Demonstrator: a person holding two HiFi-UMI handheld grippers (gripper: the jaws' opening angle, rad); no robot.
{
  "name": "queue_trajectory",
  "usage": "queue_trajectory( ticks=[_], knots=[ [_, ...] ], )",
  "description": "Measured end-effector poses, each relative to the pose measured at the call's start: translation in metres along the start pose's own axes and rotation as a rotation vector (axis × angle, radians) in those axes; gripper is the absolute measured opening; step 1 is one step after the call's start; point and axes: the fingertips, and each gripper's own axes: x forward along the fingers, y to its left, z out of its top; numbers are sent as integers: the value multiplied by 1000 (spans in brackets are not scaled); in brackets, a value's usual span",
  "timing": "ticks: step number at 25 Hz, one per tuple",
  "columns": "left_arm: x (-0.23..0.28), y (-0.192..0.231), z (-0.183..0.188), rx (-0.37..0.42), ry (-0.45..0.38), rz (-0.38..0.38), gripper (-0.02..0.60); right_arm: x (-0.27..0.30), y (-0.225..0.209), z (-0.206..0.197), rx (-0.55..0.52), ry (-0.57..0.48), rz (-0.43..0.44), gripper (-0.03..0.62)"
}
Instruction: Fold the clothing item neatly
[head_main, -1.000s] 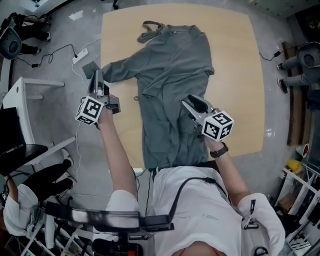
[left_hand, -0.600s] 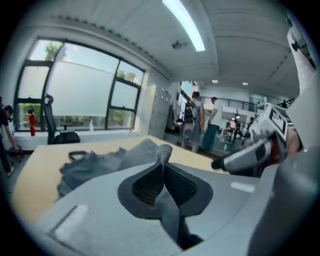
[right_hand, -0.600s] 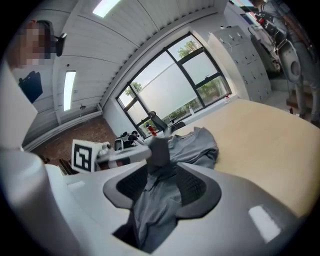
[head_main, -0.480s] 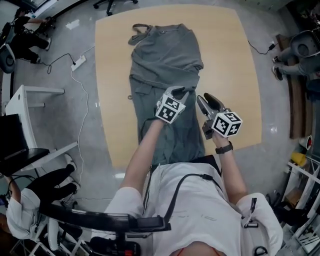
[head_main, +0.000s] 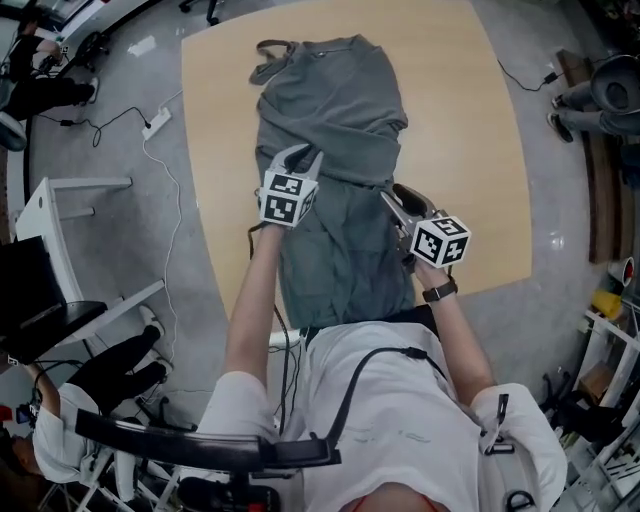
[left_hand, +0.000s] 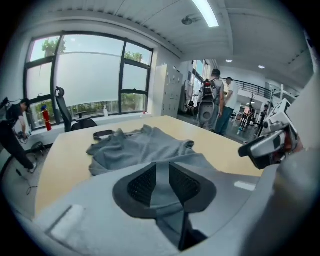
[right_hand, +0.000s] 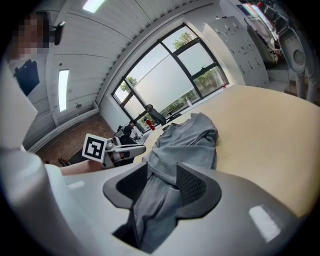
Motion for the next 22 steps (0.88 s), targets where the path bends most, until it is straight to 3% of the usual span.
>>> queue_trajectory(
  ticks=[6, 10, 13, 17, 19, 22],
  knots=[
    [30, 138, 46, 62, 44, 197, 86, 35, 4, 26, -25, -12, 29, 176],
    [80, 216, 66, 144, 133, 273, 86, 50, 6, 42, -43, -10, 64, 177],
    [120, 250, 65, 214, 231, 277, 95, 51, 5, 50, -41, -9, 85, 178],
    [170, 263, 49, 279, 319, 220, 124, 46, -9, 61, -28, -16, 83, 178],
    [182, 265, 51, 240, 309, 200, 63, 43, -22, 67, -22, -29, 71, 177],
    [185, 282, 67, 45, 226, 225, 32, 36, -40, 72, 0, -49, 47, 176]
  ],
)
